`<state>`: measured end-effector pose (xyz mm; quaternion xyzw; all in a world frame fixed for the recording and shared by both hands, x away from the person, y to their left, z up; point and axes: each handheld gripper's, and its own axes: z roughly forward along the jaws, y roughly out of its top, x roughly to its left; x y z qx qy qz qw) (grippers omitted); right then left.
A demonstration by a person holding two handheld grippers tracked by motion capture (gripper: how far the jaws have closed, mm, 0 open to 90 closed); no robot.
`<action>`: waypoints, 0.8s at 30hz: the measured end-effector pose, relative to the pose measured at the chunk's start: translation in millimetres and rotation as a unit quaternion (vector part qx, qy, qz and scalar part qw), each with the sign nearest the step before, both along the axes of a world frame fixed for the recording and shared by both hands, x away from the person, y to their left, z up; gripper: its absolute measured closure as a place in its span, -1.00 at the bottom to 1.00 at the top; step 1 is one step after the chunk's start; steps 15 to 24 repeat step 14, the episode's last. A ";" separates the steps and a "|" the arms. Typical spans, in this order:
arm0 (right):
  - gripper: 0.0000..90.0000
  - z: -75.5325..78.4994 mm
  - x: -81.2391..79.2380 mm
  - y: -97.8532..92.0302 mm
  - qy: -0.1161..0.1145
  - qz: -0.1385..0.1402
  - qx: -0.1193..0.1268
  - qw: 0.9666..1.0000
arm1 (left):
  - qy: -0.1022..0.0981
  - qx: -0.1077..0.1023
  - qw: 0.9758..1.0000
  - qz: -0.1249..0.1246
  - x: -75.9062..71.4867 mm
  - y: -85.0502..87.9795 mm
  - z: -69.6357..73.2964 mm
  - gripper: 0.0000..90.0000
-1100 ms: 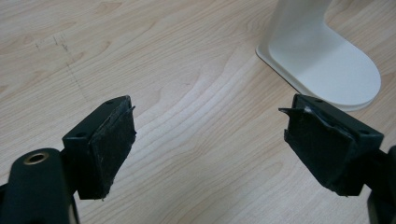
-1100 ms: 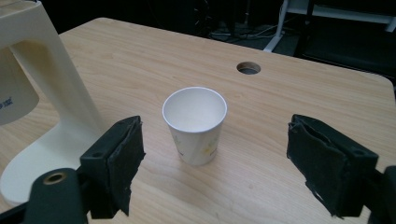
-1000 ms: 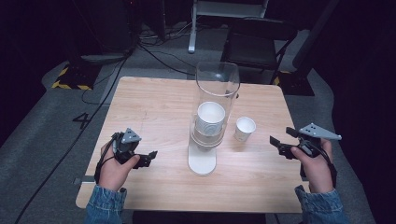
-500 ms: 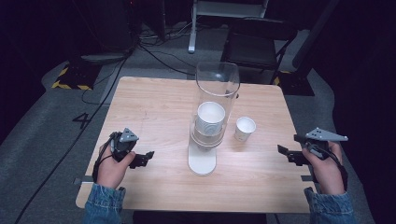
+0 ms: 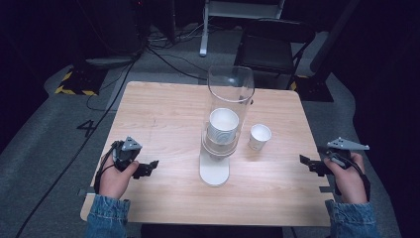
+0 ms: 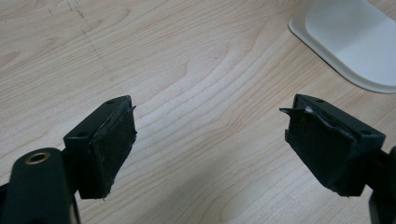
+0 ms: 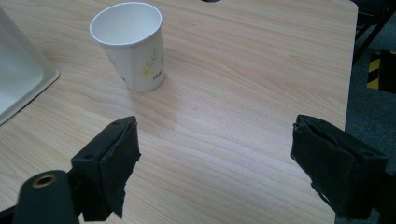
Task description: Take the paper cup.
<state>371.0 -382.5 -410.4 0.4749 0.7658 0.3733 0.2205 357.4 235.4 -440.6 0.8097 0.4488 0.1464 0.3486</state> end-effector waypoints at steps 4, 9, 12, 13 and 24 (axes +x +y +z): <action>-0.65 -2.3 0.7 -3.1 0.005 -0.012 -0.009 1.000 | 0.000 -0.001 1.000 0.000 -0.1 0.7 0.1 -0.64; -0.65 -2.5 1.0 -3.0 0.005 -0.013 -0.011 1.000 | 0.001 -0.002 1.000 -0.002 0.0 0.0 0.4 -0.64; -0.65 -2.6 1.6 -1.6 0.003 -0.010 -0.011 1.000 | 0.001 -0.002 1.000 -0.005 -0.3 -0.1 0.8 -0.64; -0.65 -2.7 1.8 0.1 0.002 -0.008 -0.011 1.000 | 0.001 -0.003 1.000 -0.003 -0.5 -0.3 1.2 -0.64; -0.65 -2.7 1.8 0.1 0.002 -0.008 -0.011 1.000 | 0.001 -0.003 1.000 -0.003 -0.5 -0.3 1.2 -0.64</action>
